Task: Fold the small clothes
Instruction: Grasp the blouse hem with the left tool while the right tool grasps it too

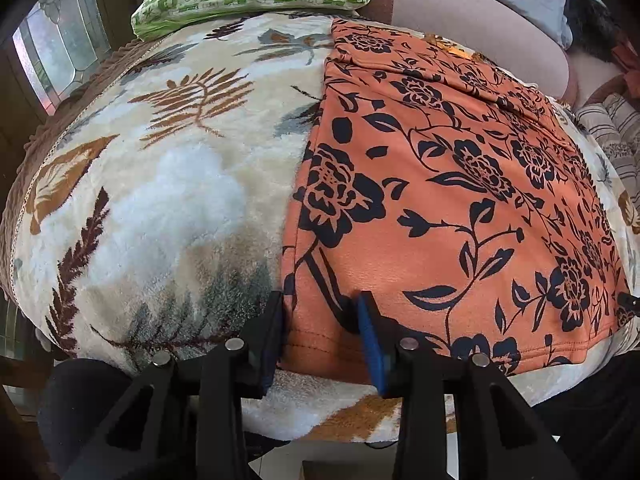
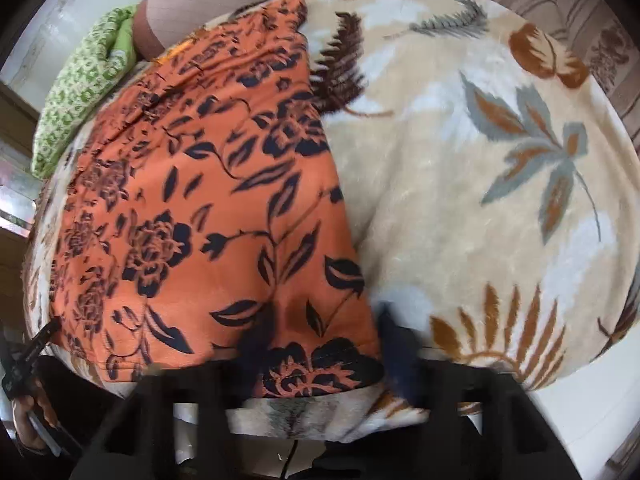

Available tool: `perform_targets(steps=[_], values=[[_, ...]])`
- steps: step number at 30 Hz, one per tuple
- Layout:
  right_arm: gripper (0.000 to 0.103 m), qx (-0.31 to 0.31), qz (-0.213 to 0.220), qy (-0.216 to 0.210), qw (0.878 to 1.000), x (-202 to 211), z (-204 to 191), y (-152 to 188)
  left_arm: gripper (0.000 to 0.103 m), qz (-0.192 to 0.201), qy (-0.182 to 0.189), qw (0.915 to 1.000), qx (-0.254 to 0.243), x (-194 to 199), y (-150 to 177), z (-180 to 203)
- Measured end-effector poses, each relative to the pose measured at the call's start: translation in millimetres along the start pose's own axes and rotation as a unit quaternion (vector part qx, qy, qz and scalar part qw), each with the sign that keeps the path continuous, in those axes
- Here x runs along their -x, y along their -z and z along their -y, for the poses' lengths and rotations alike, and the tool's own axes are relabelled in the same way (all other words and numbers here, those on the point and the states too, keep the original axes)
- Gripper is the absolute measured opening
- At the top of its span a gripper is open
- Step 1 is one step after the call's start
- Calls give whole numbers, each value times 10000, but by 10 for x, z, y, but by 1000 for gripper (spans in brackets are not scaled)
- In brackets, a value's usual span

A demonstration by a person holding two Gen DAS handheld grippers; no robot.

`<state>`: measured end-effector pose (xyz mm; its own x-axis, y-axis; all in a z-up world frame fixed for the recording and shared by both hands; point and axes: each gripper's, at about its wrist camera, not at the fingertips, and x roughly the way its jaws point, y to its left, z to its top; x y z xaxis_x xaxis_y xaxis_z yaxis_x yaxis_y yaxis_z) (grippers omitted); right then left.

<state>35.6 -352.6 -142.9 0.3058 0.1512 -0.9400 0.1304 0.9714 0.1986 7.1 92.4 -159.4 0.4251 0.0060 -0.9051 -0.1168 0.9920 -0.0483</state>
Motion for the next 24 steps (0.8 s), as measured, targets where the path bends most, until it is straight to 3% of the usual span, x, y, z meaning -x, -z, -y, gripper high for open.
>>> perform_targets(steps=[1, 2, 4, 12, 16, 18, 22, 23, 24], values=[[21, -60, 4, -38, 10000, 31, 27, 8, 22, -6, 7, 10000, -37, 2, -2, 8], [17, -105, 31, -47, 9999, 69, 60, 17, 15, -10, 31, 10000, -64, 7, -6, 17], [10, -280, 63, -230, 9993, 142, 143, 22, 12, -43, 83, 10000, -12, 13, -17, 16], [10, -447, 451, -687, 9956, 469, 167, -26, 9, -25, 125, 9999, 15, 87, -14, 4], [10, -510, 449, -867, 9939, 411, 134, -54, 9, -46, 134, 9999, 81, 85, -22, -16], [14, -561, 317, -976, 9931, 310, 166, -23, 12, -76, 111, 9999, 79, 62, -14, -18], [15, -597, 288, -895, 9938, 203, 190, -3, 40, -113, 45, 9998, 165, 66, -6, -29], [17, -629, 285, -895, 9936, 184, 202, -10, 42, -94, 1, 9999, 131, 68, -3, -19], [26, -647, 276, -888, 9936, 164, 214, -17, 43, -94, -32, 9999, 105, 68, 4, -9]])
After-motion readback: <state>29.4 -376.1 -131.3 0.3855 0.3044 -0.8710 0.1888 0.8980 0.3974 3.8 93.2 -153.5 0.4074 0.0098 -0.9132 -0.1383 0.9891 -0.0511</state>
